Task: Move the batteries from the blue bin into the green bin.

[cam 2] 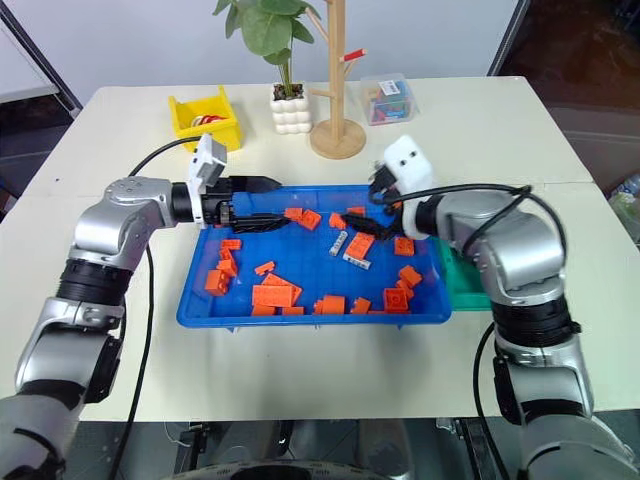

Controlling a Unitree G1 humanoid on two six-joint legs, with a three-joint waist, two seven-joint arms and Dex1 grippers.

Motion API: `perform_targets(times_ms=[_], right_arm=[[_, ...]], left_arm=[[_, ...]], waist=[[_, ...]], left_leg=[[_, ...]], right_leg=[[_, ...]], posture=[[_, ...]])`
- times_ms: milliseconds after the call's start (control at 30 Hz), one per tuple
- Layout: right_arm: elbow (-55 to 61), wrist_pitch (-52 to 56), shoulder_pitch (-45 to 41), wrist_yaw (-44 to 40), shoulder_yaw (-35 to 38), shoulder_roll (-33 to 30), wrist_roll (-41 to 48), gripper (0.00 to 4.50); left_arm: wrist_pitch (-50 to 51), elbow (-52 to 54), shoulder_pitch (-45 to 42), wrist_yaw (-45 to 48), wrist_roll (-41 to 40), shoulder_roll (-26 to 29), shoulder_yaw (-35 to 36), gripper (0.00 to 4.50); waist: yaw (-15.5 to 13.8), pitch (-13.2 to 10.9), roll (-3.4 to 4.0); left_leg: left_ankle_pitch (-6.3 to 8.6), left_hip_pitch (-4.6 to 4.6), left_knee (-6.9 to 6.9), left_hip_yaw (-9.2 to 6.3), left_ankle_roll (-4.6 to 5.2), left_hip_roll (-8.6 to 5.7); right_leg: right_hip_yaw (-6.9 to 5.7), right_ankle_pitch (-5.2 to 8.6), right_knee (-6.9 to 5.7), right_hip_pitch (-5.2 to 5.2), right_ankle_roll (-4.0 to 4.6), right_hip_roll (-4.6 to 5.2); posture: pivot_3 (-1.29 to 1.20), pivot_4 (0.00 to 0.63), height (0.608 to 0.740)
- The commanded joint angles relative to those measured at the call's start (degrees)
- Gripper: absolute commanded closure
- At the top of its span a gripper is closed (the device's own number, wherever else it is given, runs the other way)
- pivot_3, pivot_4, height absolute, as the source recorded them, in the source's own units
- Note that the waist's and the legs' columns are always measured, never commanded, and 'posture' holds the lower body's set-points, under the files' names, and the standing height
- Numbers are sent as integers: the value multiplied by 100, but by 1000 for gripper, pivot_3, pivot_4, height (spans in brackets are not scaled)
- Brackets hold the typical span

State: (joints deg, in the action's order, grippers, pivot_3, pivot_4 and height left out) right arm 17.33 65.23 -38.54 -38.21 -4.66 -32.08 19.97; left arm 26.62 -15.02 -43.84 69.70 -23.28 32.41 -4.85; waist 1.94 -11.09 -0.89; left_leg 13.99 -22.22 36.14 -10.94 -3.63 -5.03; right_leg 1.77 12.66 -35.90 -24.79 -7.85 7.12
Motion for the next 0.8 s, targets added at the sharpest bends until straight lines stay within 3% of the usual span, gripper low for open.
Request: perform_targets(times_ms=[33,433,800], right_arm=[[-171,-377,73,-105,-359,42,-32,51],[-1169,-1211,-204,-913,-1324,-144,-289,51],[-2115,-1811,-523,-1156,-1630,107,-711,51]], left_arm=[[242,603,153,-138,-227,164,331,0],[1042,1909,864,-237,-637,713,521,0],[1177,2369,1244,-353,-731,956,543,0]], waist=[[15,0,0],[59,0,0],[54,0,0]], left_leg=[[0,0,0,0,0,0],[0,2,0,2,0,3],[0,2,-1,2,-1,4]], right_leg=[[0,0,-1,-1,0,0],[0,-1,-8,-7,2,-3],[0,-2,-7,-7,4,-3]], posture=[[0,150,740],[0,150,740],[0,150,740]])
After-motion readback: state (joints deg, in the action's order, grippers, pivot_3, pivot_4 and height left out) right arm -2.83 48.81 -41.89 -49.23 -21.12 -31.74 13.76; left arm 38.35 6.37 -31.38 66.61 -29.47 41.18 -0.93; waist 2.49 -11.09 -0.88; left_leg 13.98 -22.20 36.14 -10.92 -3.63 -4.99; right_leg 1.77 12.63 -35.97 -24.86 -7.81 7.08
